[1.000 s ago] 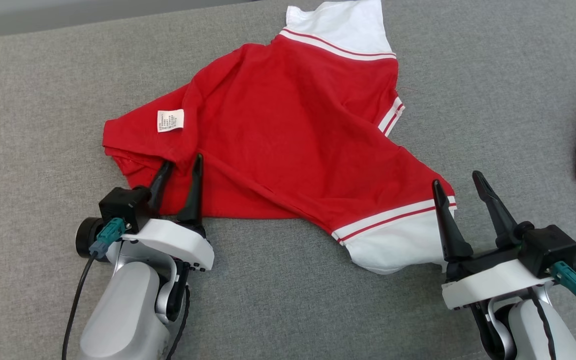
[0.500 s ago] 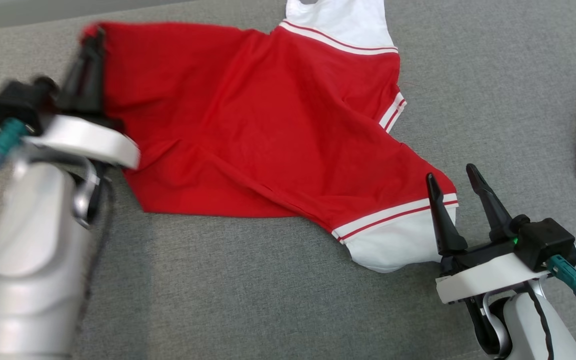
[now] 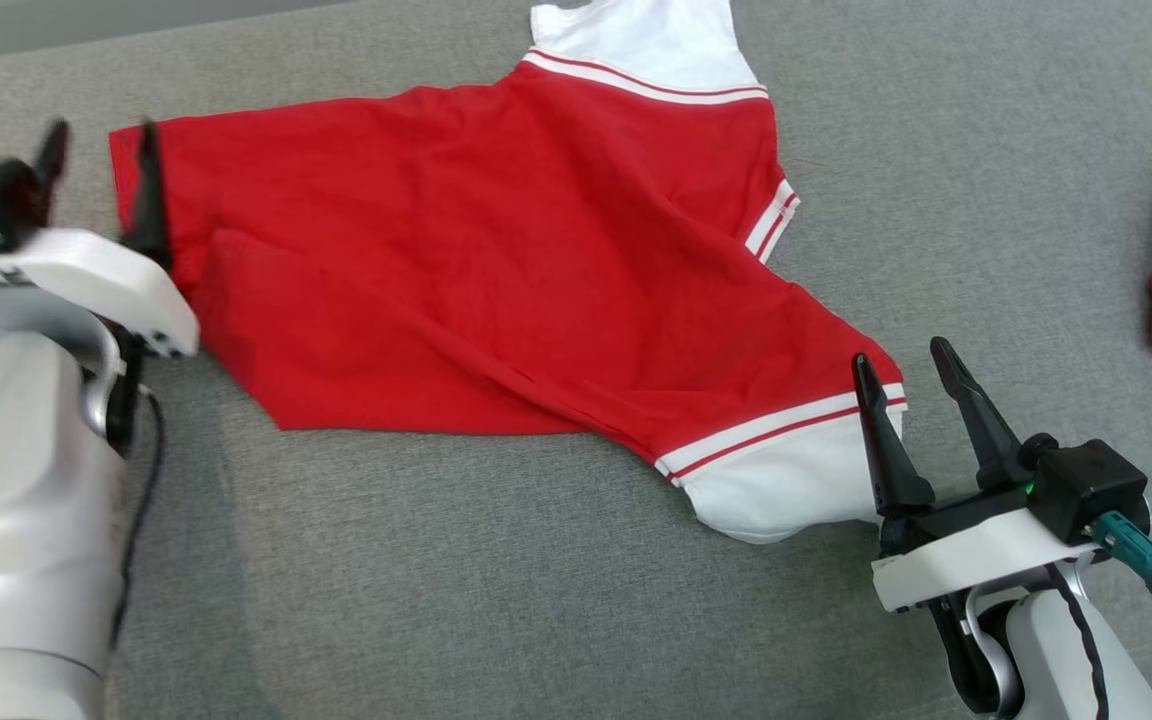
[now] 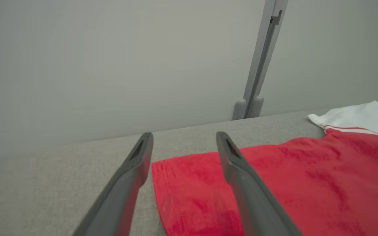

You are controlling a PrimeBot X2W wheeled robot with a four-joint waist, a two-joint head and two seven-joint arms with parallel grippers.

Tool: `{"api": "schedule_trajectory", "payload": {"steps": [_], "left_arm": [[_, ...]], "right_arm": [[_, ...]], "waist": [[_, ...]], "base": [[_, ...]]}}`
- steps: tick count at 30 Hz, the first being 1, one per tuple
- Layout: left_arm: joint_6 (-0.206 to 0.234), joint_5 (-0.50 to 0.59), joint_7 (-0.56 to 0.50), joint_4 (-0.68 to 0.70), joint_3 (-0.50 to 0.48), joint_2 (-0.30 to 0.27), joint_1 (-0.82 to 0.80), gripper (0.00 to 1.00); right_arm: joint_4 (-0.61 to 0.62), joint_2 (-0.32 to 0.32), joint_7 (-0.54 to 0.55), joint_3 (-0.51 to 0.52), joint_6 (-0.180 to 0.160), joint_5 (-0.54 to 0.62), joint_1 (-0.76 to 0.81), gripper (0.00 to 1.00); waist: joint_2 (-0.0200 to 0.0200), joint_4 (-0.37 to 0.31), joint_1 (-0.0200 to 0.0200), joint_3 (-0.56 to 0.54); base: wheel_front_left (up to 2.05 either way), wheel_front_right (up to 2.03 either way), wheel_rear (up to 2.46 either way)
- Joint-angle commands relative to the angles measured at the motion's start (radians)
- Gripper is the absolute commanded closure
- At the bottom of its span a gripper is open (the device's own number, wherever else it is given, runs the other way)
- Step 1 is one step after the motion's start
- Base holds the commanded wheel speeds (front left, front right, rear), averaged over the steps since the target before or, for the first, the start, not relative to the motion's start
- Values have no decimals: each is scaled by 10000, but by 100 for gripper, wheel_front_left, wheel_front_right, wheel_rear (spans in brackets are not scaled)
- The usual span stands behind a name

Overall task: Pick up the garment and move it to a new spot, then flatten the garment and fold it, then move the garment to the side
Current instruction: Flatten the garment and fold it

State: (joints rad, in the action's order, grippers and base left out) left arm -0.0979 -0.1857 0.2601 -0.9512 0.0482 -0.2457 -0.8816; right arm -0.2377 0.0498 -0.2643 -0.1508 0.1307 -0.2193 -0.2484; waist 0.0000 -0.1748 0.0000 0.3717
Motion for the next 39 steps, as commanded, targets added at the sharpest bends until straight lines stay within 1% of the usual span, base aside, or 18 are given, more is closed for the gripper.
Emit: {"api": "schedule_trajectory", "payload": {"steps": [1, 6, 7, 11, 16, 23, 28, 32, 35, 39], "left_arm": [[-65, -156, 53, -69, -50, 160, 259, 0], [-138, -447, 54, 419, -183, 1096, 1324, 0], [-158, -513, 55, 680, -225, 1356, 1700, 0], [-173, -636, 55, 1023, -226, 1730, 2364, 0], [-64, -557, 56, 1091, -154, 1833, 2550, 0], [173, -438, 57, 903, -221, 1878, 2287, 0], [296, -224, 59, 573, -284, 1648, 1830, 0], [534, -147, 47, -10, -309, 1521, 1334, 0], [441, -184, 3, -622, -250, 1467, 963, 0], [271, -241, -344, -1368, -125, 1479, 549, 0]], "right_arm": [[-7, 29, 5, 43, 1, 51, 33, 0], [-91, 32, 5, 65, 1, 193, -13, 0], [-110, 32, 5, 34, 1, 199, -25, 0], [-148, 34, 5, 3, 1, 230, 10, 0], [-187, 34, 5, -20, 1, 219, 84, 0], [-194, 31, 5, 16, 1, 162, 124, 0], [-197, 32, 5, 4, 1, 147, 72, 0], [-211, 32, 5, 23, 1, 133, 53, 0], [-223, 32, 5, 15, 1, 107, 35, 0], [-235, 32, 5, 15, 1, 81, 18, 0]], "waist": [[0, 114, 0, -60], [0, 382, 0, -228], [0, 437, 0, -289], [0, 473, 0, -382], [0, 414, 0, -413], [0, 260, 0, -320], [0, 200, 0, -207], [0, 197, 0, -148], [0, 213, 0, -114], [0, 260, 0, -107]], "base": [[0, 0, 0], [0, 0, 0], [0, 0, 0], [0, 0, 0], [0, 0, 0], [0, 0, 0], [0, 0, 0], [0, 0, 0], [0, 0, 0], [0, 0, 0]]}}
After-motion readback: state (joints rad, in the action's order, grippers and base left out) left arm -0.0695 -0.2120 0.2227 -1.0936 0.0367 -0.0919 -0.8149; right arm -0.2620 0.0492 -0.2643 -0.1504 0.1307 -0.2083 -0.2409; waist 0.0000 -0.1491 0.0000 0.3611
